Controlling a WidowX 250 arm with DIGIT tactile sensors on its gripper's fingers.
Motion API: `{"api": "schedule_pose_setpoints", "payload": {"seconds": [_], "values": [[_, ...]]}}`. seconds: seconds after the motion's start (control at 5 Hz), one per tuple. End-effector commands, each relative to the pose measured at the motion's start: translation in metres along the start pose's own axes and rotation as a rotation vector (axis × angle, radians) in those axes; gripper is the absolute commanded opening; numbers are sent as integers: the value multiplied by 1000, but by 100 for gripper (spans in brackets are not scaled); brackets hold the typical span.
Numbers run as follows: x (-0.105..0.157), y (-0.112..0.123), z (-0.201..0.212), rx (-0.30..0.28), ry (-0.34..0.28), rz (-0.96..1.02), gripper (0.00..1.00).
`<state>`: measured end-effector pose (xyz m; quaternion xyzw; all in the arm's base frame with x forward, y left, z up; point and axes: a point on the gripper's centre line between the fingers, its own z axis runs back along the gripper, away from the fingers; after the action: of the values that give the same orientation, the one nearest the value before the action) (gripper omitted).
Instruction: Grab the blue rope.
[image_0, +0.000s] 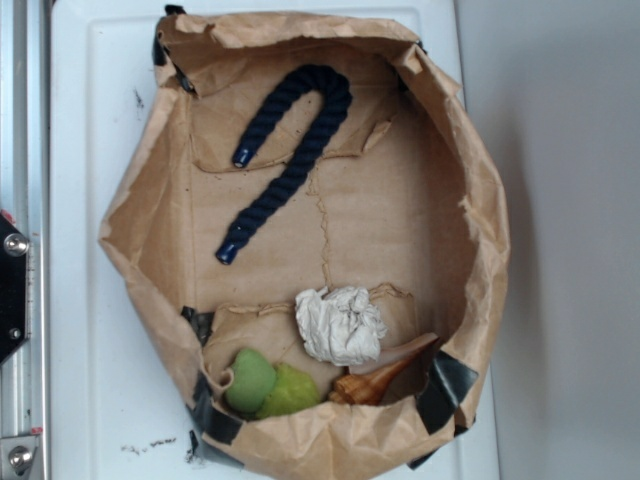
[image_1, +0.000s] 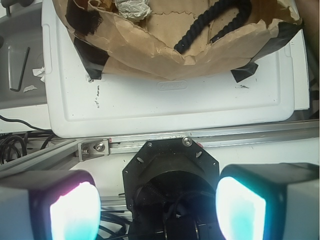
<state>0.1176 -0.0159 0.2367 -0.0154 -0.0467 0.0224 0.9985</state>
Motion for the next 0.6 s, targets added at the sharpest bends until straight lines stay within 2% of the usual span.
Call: {"api": "schedule_pose_setpoints", "payload": {"seconds": [0.0,0.2,0.4], "values": [[0,0,0,0,0,0,100],[36,-6,-4,-49,-27,22,100],[69,0,-14,-71,-47,60,100]]}}
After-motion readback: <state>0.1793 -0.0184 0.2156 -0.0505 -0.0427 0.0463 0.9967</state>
